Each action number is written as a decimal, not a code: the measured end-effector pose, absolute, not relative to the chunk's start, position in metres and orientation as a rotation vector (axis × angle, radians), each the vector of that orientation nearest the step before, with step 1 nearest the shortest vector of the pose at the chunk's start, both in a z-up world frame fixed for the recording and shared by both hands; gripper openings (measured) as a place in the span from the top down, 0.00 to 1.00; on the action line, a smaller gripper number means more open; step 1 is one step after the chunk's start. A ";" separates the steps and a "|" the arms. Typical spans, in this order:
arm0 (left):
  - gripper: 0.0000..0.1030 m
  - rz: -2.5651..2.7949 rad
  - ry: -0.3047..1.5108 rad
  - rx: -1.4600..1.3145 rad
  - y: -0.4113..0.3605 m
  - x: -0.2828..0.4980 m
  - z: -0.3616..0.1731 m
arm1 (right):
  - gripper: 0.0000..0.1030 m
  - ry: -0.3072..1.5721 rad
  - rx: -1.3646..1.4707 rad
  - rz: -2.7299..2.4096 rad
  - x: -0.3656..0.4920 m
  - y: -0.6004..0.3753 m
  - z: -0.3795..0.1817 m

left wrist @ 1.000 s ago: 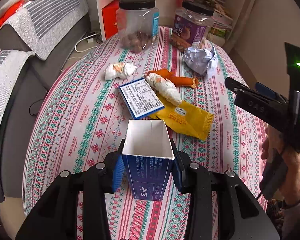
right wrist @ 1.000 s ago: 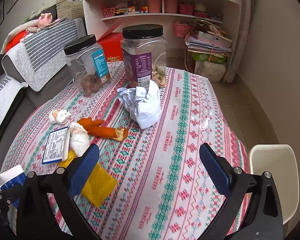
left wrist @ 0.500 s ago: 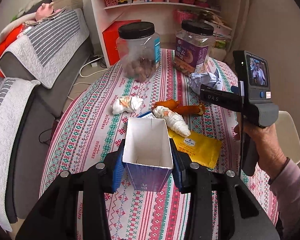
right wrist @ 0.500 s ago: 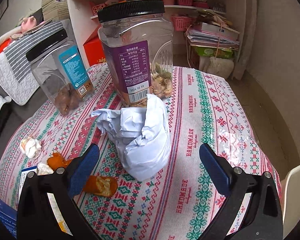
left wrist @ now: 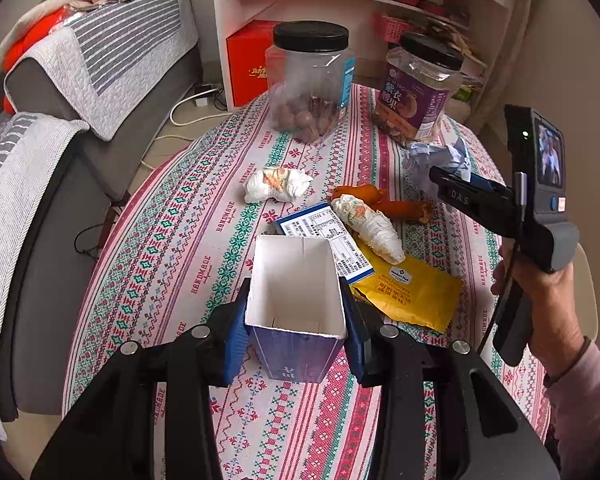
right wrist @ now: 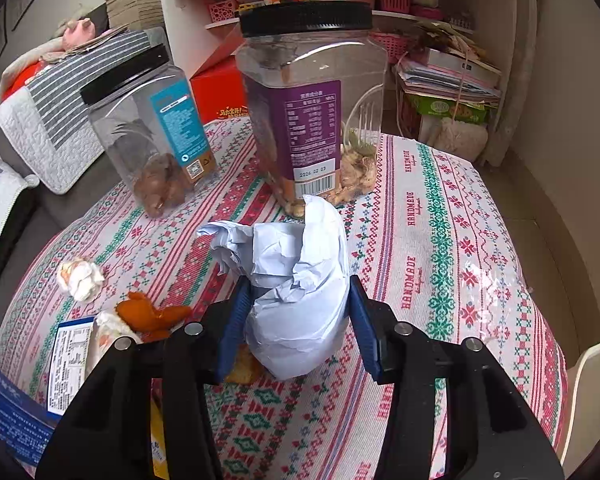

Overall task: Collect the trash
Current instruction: 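Lift the crumpled white bag with the right tool and carry it over the white bin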

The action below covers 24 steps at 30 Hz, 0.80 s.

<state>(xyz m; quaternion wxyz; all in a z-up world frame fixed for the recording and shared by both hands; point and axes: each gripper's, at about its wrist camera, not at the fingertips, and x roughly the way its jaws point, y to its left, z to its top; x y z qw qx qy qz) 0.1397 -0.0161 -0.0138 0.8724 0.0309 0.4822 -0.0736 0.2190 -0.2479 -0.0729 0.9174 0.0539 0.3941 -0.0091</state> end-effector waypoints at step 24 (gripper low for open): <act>0.61 -0.212 0.842 0.010 -0.036 0.098 0.031 | 0.55 0.708 0.057 -0.009 0.075 -0.242 0.034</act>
